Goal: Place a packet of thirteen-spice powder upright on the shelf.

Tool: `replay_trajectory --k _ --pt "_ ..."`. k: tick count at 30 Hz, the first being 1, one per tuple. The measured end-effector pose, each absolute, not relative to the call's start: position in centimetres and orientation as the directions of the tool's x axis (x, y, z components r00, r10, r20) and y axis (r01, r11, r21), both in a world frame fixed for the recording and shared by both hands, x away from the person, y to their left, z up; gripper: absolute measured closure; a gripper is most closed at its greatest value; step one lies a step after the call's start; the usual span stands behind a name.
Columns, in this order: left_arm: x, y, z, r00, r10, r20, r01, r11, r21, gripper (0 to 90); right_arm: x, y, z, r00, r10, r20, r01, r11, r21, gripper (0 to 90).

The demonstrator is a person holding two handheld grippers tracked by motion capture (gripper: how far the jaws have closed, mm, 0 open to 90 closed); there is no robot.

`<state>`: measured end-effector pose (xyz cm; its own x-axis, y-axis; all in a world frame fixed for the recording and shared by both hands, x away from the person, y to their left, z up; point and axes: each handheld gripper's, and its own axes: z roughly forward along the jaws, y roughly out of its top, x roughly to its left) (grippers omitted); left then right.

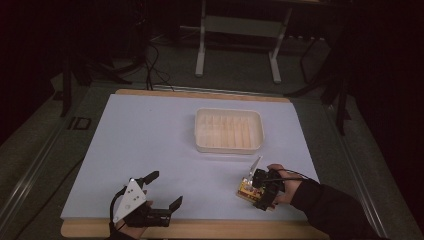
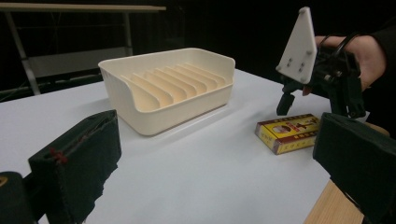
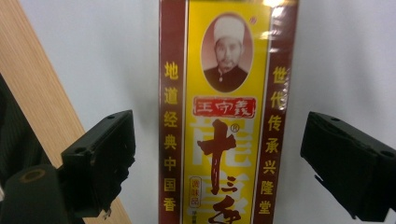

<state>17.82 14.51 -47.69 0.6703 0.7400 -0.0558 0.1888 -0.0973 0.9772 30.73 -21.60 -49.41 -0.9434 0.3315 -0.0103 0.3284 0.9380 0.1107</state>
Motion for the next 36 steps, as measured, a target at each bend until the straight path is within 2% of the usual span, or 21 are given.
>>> replay_trajectory --k 4,12,14,18,20,21,22,36 --pt "17.8 14.5 -47.7 0.671 0.739 -0.055 0.188 -0.098 0.977 1.8 31.2 -21.4 -49.9 -0.944 0.329 -0.001 0.328 0.942 0.077 10.9" --pt "17.8 14.5 -47.7 0.672 0.739 -0.057 0.189 -0.097 0.977 1.8 31.5 -21.3 -50.4 -0.941 0.338 0.002 0.337 0.938 0.084 13.0" --pt "17.8 14.5 -47.7 0.670 0.740 -0.055 0.191 -0.100 0.976 1.8 31.7 -21.3 -50.6 -0.941 0.339 0.002 0.338 0.938 0.077 19.6" --pt "17.9 14.5 -47.7 0.670 0.741 -0.057 0.193 -0.099 0.976 1.8 31.8 -21.4 -50.7 -0.940 0.341 0.027 0.342 0.937 0.075 22.1" --pt "17.8 14.5 -47.7 0.670 0.740 -0.057 0.193 -0.100 0.976 1.8 31.8 -21.3 -50.7 -0.939 0.344 0.030 0.345 0.936 0.074 25.4" --pt "17.9 14.5 -47.7 0.670 0.740 -0.057 0.193 -0.100 0.976 1.8 31.7 -21.3 -50.6 -0.942 0.335 0.031 0.336 0.939 0.071 29.8" --pt "17.9 14.5 -47.7 0.670 0.740 -0.057 0.194 -0.101 0.976 1.8 31.7 -21.3 -50.6 -0.942 0.335 0.031 0.336 0.939 0.071 29.8" --pt "18.0 14.4 -47.8 0.683 0.727 -0.070 0.207 -0.101 0.973 1.8 31.8 -22.2 -48.3 -0.946 0.324 -0.032 0.314 0.934 0.172 32.1"
